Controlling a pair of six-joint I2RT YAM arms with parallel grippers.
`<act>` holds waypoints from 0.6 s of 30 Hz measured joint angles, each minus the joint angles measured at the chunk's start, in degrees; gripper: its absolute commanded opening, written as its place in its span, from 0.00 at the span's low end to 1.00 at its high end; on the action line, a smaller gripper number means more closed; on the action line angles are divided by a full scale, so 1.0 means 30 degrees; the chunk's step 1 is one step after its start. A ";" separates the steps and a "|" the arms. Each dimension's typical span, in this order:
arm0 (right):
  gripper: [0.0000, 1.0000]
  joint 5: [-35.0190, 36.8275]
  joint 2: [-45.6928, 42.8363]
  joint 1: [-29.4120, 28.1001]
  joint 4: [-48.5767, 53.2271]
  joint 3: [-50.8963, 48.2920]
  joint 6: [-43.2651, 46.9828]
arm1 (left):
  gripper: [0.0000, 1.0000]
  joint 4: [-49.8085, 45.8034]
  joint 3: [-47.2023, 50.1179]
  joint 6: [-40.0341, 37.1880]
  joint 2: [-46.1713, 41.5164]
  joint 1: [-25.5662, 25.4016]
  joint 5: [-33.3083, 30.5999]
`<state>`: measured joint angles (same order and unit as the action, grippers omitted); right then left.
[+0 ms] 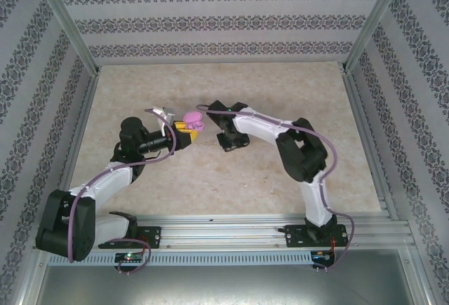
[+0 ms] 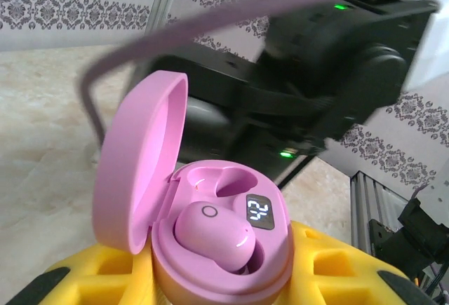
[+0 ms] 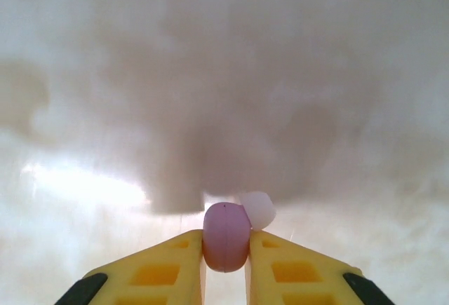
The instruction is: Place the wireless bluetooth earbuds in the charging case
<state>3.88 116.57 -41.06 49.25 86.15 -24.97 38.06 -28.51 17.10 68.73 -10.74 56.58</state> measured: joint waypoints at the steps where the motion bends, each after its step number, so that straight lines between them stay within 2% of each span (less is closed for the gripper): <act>1: 0.20 -0.0452 -0.0670 -0.0036 -0.0335 -0.0947 -0.0080 | 0.21 -0.0029 0.0058 0.0000 -0.0087 0.0000 -0.0022; 7: 0.23 -0.2492 -0.1902 -0.0117 -0.1887 -0.4211 -0.0102 | 0.21 -0.0153 0.0466 0.0007 -0.0226 -0.0007 -0.0087; 15: 0.37 -0.2667 -0.2186 -0.0117 -0.2514 -0.4772 -0.0015 | 0.21 -0.0896 0.0554 -0.0138 -0.1071 -0.0007 -0.0335; 18: 0.39 -0.2273 -0.2324 -0.0095 -0.1945 -0.4794 -0.0022 | 0.21 -0.1173 0.0554 -0.0219 -0.1268 -0.0007 -0.0379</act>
<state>-2.94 109.60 -41.34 43.42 71.77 -25.04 34.54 -26.85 16.45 64.93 -10.76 55.44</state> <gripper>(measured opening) 0.378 0.334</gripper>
